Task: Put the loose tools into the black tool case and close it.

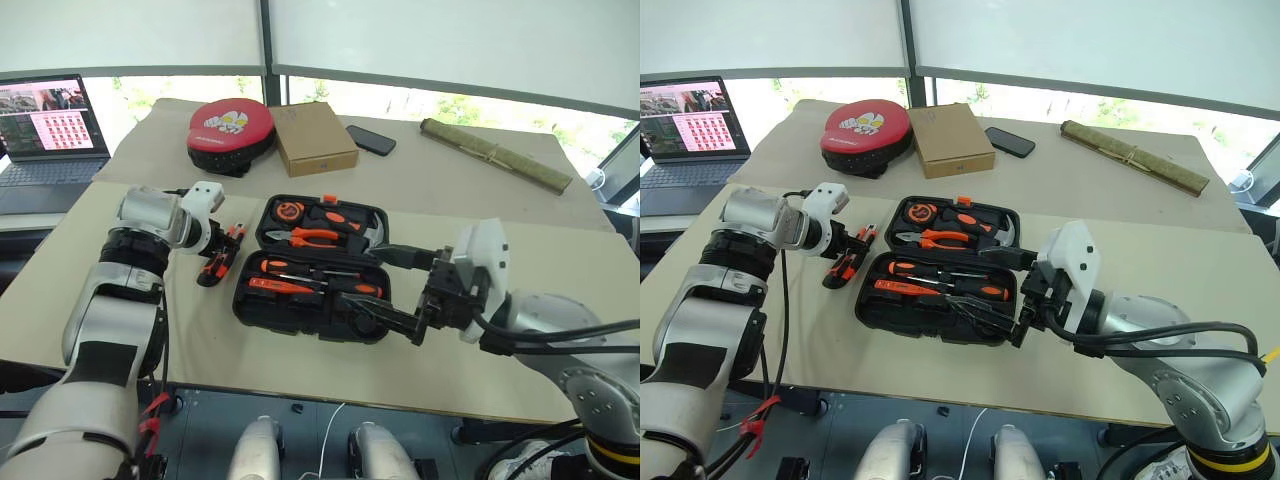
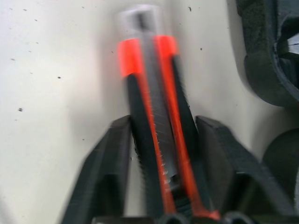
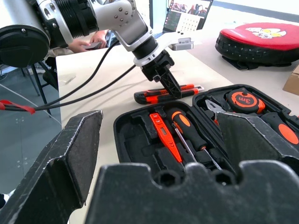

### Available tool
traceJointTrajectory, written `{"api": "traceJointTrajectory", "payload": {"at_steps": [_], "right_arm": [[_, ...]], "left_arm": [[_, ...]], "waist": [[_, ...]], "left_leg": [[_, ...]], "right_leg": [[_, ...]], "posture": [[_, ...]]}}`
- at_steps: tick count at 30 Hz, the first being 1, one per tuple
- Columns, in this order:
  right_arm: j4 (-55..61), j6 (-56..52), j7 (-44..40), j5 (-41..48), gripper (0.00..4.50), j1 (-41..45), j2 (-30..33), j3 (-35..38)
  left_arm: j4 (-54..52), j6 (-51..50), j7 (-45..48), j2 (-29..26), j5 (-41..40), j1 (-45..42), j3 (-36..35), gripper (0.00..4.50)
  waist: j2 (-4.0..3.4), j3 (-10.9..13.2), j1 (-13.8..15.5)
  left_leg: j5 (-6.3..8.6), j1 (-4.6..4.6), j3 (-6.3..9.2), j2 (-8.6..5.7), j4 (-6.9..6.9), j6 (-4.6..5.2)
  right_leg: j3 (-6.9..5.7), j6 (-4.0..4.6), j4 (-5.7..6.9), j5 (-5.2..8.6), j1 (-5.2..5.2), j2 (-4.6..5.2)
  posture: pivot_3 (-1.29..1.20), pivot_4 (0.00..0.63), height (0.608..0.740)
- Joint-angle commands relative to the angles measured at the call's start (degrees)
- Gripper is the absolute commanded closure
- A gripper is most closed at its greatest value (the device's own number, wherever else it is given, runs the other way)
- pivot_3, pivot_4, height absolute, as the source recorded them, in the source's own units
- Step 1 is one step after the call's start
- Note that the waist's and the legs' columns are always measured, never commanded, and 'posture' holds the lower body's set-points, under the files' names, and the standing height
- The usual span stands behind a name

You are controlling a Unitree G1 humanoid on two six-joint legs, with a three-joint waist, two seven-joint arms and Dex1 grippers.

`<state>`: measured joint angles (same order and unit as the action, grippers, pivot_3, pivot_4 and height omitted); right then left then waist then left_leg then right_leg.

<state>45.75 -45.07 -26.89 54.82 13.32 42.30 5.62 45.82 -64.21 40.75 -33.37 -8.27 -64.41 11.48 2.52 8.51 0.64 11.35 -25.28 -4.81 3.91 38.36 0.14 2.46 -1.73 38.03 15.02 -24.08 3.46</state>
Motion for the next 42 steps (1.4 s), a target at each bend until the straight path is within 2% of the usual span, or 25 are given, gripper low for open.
{"api": "traceJointTrajectory", "payload": {"at_steps": [1,4,7,9,12,16,20,22,29,32,39,41,42], "right_arm": [[1.7,-0.1,-0.1,1.5,0.0,-0.8,1.9,3.2],[1.5,0.0,-0.9,2.3,0.0,-1.8,3.2,4.5],[1.0,0.1,-1.8,2.8,0.0,-3.0,4.2,5.7],[0.8,0.2,-2.3,2.9,0.0,-3.8,4.8,6.1],[0.7,0.3,-2.4,3.2,0.0,-4.4,5.1,6.3],[1.5,0.1,-1.5,3.7,0.0,-5.1,4.9,6.2],[2.8,-0.4,-0.2,5.2,0.0,-5.5,5.1,6.4],[3.5,-0.8,0.9,6.3,0.0,-5.4,5.4,6.6],[4.6,-1.0,4.7,9.1,0.0,-5.1,5.8,6.5],[5.2,-0.9,5.7,9.5,0.0,-5.5,6.0,6.4],[5.2,-0.5,6.8,9.7,0.0,-5.6,6.2,6.1],[5.1,-0.4,6.7,9.4,0.0,-5.6,6.1,5.9],[5.0,-0.3,6.7,9.2,0.0,-5.7,6.1,5.8]], "left_arm": [[-0.2,4.8,8.3,-4.2,1.0,0.8,1.9,3.02],[-2.8,15.8,20.3,-9.3,2.1,1.5,4.6,3.03],[-12.3,31.2,35.9,-15.1,1.4,4.6,6.5,3.03],[-18.5,39.9,45.0,-17.1,-1.3,6.3,5.5,3.03],[-24.4,42.4,51.0,-17.4,-3.9,7.4,5.7,3.03],[-35.9,39.9,51.7,-16.8,-8.8,9.7,10.5,3.03],[-39.3,38.5,51.7,-13.7,-5.8,10.2,13.8,3.03],[-41.1,38.8,51.7,-13.8,-5.1,10.5,18.5,3.03],[-41.2,37.4,51.7,-12.1,-1.7,10.2,24.4,3.03],[-39.2,36.1,50.4,-9.4,2.1,9.8,24.9,3.03],[-34.2,37.6,50.2,-5.6,5.5,9.6,24.7,3.03],[-34.4,36.4,51.0,-5.1,5.1,9.7,24.2,2.04],[-34.8,35.7,51.4,-4.9,4.7,9.7,23.7,1.89]], "waist": [[0.01,0.0,-0.2],[0.08,0.1,-0.7],[0.13,0.1,-0.9],[0.13,0.1,-0.7],[0.13,0.1,0.3],[0.13,0.1,0.2],[0.13,0.1,0.0],[0.13,0.1,-0.2],[0.12,0.1,-0.3],[0.11,0.1,-0.3],[0.08,0.1,0.0],[0.06,0.1,0.0],[0.06,0.1,0.0]], "left_leg": [[0.0,-0.02,0.0,0.01,0.0,0.0],[0.0,-0.06,0.0,0.04,-0.02,0.0],[0.0,-0.12,0.01,0.06,-0.03,0.0],[0.0,-0.22,-0.01,0.07,-0.04,0.0],[0.0,-0.23,-0.05,0.05,0.01,0.0],[0.01,-0.23,-0.03,0.05,0.1,0.02],[0.01,-0.23,0.02,0.06,0.13,0.03],[0.0,-0.23,0.02,0.06,0.15,0.03],[0.01,-0.22,0.08,0.06,0.19,0.04],[0.02,-0.23,0.08,0.06,0.21,0.05],[0.03,-0.22,0.09,0.05,0.3,0.07],[0.03,-0.22,0.1,0.04,0.34,0.08],[0.03,-0.22,0.1,0.05,0.35,0.08]], "right_leg": [[0.0,0.0,0.01,0.0,-0.04,-0.01],[0.01,0.02,0.02,0.0,-0.11,-0.03],[-0.02,0.05,0.0,0.0,-0.15,-0.05],[-0.03,0.05,-0.06,0.0,-0.19,-0.02],[-0.07,0.04,-0.13,0.0,-0.09,0.06],[-0.03,0.0,-0.08,0.0,-0.06,0.05],[-0.02,-0.01,-0.04,0.0,-0.08,-0.02],[-0.02,-0.01,-0.02,0.0,-0.08,-0.04],[0.02,-0.01,-0.01,0.01,-0.07,-0.07],[0.02,-0.02,-0.01,0.01,-0.07,-0.07],[0.01,-0.03,-0.01,0.01,0.0,-0.06],[0.01,-0.04,-0.01,0.01,0.04,-0.05],[0.01,-0.04,-0.01,0.01,0.04,-0.06]], "posture": [[0.0,0.15,0.74],[0.0,0.15,0.74],[0.0,0.15,0.74],[0.0,0.15,0.74],[0.0,0.15,0.74],[0.0,0.15,0.74],[0.0,0.15,0.74],[0.0,0.15,0.74],[0.0,0.15,0.74],[0.0,0.15,0.74],[0.0,0.15,0.74],[0.0,0.15,0.74],[0.0,0.15,0.74]]}}
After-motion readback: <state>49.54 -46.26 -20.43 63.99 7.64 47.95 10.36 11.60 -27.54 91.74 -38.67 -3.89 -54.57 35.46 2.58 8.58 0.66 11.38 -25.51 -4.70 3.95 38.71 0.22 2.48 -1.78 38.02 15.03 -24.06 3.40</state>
